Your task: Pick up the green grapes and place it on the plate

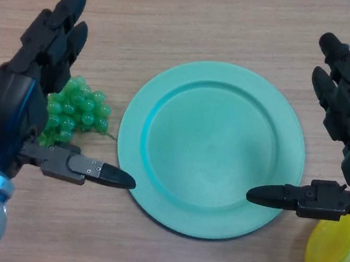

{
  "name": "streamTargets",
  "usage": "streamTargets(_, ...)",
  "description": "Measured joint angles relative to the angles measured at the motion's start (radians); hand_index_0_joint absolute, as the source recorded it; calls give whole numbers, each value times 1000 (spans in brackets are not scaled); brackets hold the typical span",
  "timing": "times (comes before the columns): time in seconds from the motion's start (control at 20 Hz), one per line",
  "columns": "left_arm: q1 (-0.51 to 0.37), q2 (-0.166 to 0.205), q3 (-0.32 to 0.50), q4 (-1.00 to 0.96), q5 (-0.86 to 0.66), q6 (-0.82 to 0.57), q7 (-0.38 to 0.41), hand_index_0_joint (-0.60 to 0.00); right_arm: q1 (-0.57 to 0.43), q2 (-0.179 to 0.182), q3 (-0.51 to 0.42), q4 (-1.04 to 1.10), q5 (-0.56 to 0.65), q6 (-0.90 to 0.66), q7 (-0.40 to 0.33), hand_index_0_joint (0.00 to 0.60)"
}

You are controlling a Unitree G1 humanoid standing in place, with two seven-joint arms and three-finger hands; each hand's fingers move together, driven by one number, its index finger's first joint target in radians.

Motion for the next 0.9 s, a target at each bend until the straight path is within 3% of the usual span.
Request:
streamTargets(0.4, 12, 2, 3, -9, -3, 21, -22, 0, 11, 0, 29, -24, 0, 38, 8, 0)
streamTargets(0.5, -15, 23, 14, 18, 4, 22, -32, 0, 15, 0, 36, -42, 1, 61, 9, 0)
streamTargets(0.7, -54, 45, 62, 208, 190, -126, -32, 0, 32, 1, 38, -69, 33, 67, 11, 0)
streamTargets(0.75, -70, 73, 73, 271, 245, -170, -32, 0, 36, 1, 38, -76, 33, 68, 11, 0)
streamTargets(0.9, -107, 102, 90, 428, 284, -285, -32, 0, 29, 1, 37, -99, 36, 79, 11, 0)
